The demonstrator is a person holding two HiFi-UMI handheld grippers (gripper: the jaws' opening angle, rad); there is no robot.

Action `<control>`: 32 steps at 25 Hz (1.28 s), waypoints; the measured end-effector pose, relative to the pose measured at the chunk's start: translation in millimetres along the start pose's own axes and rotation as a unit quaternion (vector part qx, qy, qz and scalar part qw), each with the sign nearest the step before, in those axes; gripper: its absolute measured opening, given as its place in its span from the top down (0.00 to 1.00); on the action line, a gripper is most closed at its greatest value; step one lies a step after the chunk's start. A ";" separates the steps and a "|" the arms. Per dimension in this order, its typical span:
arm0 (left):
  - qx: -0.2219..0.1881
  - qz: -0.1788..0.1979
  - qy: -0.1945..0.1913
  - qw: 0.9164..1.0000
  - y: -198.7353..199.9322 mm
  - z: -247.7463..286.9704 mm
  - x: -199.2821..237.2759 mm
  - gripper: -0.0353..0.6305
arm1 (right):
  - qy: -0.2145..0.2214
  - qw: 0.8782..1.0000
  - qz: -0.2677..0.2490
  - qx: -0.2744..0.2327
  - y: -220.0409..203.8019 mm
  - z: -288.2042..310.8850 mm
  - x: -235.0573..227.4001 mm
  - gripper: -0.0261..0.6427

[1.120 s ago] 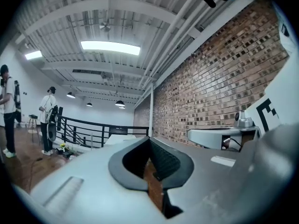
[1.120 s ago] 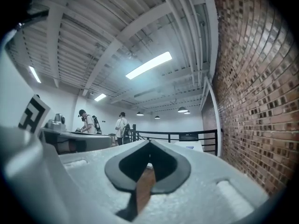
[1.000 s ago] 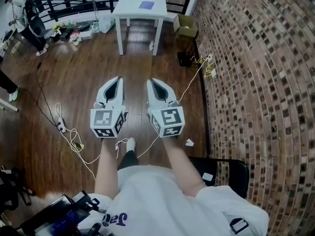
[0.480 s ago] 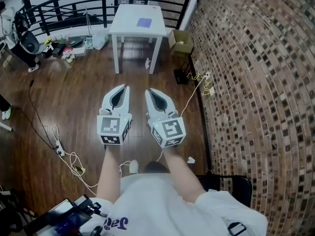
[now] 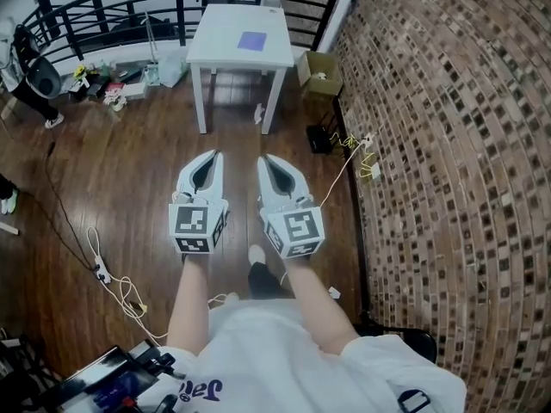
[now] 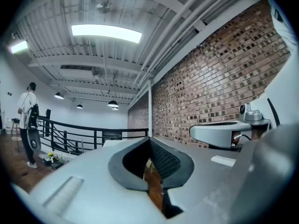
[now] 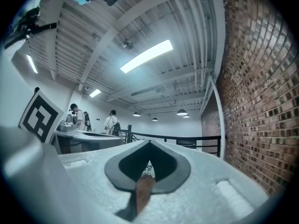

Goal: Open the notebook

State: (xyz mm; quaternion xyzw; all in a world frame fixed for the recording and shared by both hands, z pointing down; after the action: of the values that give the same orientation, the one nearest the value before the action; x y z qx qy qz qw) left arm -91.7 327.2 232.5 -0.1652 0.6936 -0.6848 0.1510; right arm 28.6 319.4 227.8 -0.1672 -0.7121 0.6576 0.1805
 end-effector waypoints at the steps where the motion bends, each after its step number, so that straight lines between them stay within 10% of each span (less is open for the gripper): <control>1: 0.001 0.001 0.002 1.000 -0.4 15.2 5.5 0.92 | 0.001 1.000 0.000 -0.001 -0.9 13.1 -9.4 0.98; 15: -0.024 0.045 0.055 0.997 39.0 198.3 40.4 0.92 | -0.013 0.998 0.013 -0.059 25.3 151.9 -158.6 0.98; 32: 0.004 0.009 0.072 0.997 0.6 301.3 155.3 0.92 | 0.047 0.999 0.011 -0.023 -25.2 301.7 -148.9 0.98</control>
State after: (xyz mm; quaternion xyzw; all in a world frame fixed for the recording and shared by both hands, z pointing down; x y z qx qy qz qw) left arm -100.3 -11.7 229.5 -0.1087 0.7015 -0.6961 0.1073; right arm 15.5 -17.7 226.2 -0.2096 -0.7162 0.6341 0.2025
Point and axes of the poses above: the fingertips, and each gripper's own axes: z forward along the fingers, x to its left, y out of its top, the point moved 4 cm from there along -z, backward along the fingers, and after that the axes turned 12 degrees about -y, right-handed, at the moved point
